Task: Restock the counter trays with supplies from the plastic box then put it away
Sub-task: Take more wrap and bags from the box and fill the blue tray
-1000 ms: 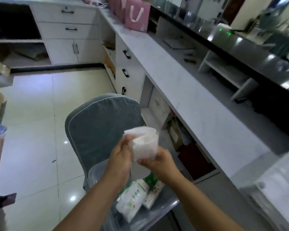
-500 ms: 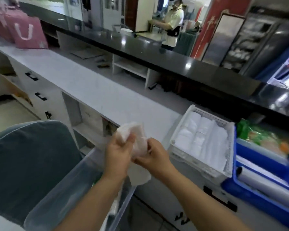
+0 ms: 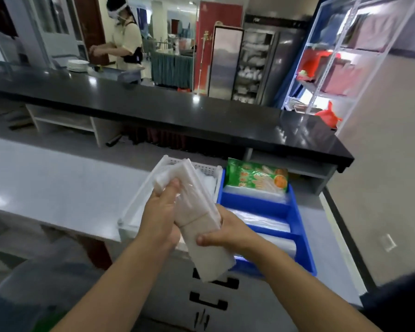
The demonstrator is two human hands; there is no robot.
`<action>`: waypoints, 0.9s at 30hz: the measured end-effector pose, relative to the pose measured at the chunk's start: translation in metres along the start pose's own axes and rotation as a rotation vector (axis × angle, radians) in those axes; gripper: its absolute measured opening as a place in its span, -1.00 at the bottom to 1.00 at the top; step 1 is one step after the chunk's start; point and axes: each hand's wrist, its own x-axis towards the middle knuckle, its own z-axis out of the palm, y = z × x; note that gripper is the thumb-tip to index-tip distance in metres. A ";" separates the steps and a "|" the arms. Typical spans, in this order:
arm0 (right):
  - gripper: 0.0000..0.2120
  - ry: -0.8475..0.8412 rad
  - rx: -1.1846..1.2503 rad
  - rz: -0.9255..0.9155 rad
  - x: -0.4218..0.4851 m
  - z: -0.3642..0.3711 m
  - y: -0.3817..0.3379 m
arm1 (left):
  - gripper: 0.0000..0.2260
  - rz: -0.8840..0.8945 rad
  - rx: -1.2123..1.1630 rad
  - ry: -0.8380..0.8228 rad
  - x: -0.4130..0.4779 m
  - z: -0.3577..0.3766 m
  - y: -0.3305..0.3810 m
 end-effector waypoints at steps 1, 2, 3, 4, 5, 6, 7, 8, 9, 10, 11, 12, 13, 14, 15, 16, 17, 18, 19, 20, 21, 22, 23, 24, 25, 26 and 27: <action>-0.41 0.007 0.011 0.014 -0.005 -0.017 0.008 | -0.88 -0.011 -0.011 -0.005 0.001 0.018 -0.011; -0.47 0.017 0.012 0.031 -0.011 -0.034 0.015 | -0.88 -0.027 -0.022 -0.006 0.003 0.035 -0.022; -0.52 0.030 0.004 0.051 -0.016 -0.048 0.021 | -0.86 -0.048 -0.031 -0.001 0.003 0.050 -0.032; -0.55 0.041 -0.003 0.067 -0.020 -0.062 0.026 | -0.83 -0.071 -0.031 0.005 0.005 0.063 -0.041; -0.58 0.052 -0.010 0.078 -0.024 -0.074 0.031 | -0.80 -0.093 -0.023 0.008 0.006 0.075 -0.049; -0.62 0.065 -0.017 0.085 -0.028 -0.085 0.036 | -0.78 -0.109 -0.005 0.009 0.009 0.086 -0.056; -0.66 0.077 -0.024 0.095 -0.030 -0.096 0.040 | -0.77 -0.118 0.014 0.008 0.012 0.095 -0.061; -0.70 0.088 -0.033 0.107 -0.032 -0.107 0.042 | -0.78 -0.117 0.035 0.003 0.017 0.103 -0.066; -0.71 0.097 -0.045 0.121 -0.034 -0.118 0.045 | -0.80 -0.109 0.063 -0.013 0.022 0.110 -0.070; -0.71 0.105 -0.056 0.135 -0.035 -0.129 0.047 | -0.82 -0.095 0.104 -0.044 0.028 0.115 -0.074; -0.71 0.111 -0.065 0.151 -0.037 -0.139 0.050 | -0.84 -0.083 0.154 -0.084 0.035 0.119 -0.077; -0.70 0.113 -0.074 0.170 -0.038 -0.150 0.054 | -0.84 -0.072 0.212 -0.122 0.042 0.123 -0.080; -0.70 0.115 -0.088 0.193 -0.039 -0.161 0.057 | -0.85 -0.066 0.269 -0.150 0.050 0.125 -0.084; -0.69 0.122 -0.111 0.217 -0.039 -0.171 0.061 | -0.85 -0.057 0.332 -0.168 0.059 0.126 -0.089; -0.67 0.138 -0.142 0.241 -0.040 -0.181 0.065 | -0.86 -0.045 0.402 -0.178 0.069 0.127 -0.095; -0.66 0.163 -0.174 0.265 -0.040 -0.190 0.069 | -0.87 -0.028 0.485 -0.189 0.079 0.126 -0.103; -0.65 0.194 -0.204 0.289 -0.041 -0.198 0.073 | -0.91 -0.006 0.584 -0.212 0.088 0.125 -0.112; -0.65 0.227 -0.234 0.312 -0.041 -0.206 0.077 | -0.94 0.018 0.713 -0.262 0.097 0.124 -0.123; -0.65 0.260 -0.266 0.333 -0.042 -0.213 0.080 | -0.96 0.041 0.877 -0.344 0.105 0.123 -0.134; -0.66 0.293 -0.295 0.352 -0.041 -0.219 0.083 | -0.96 0.055 1.065 -0.453 0.113 0.121 -0.146; -0.66 0.324 -0.321 0.370 -0.041 -0.224 0.085 | -0.95 0.063 1.254 -0.578 0.120 0.121 -0.157; -0.67 0.352 -0.348 0.390 -0.041 -0.228 0.086 | -0.88 0.082 1.428 -0.704 0.126 0.121 -0.168; -0.68 0.375 -0.379 0.412 -0.039 -0.232 0.088 | -0.81 0.114 1.576 -0.824 0.132 0.122 -0.179; -0.69 0.393 -0.416 0.435 -0.037 -0.235 0.089 | -0.75 0.149 1.689 -0.924 0.137 0.124 -0.188; -0.70 0.407 -0.458 0.458 -0.035 -0.237 0.090 | -0.72 0.179 1.769 -0.997 0.142 0.126 -0.196; -0.72 0.421 -0.501 0.476 -0.031 -0.240 0.091 | -0.73 0.209 1.828 -1.045 0.146 0.127 -0.202; -0.75 0.435 -0.541 0.488 -0.028 -0.242 0.091 | -0.75 0.237 1.873 -1.075 0.150 0.128 -0.207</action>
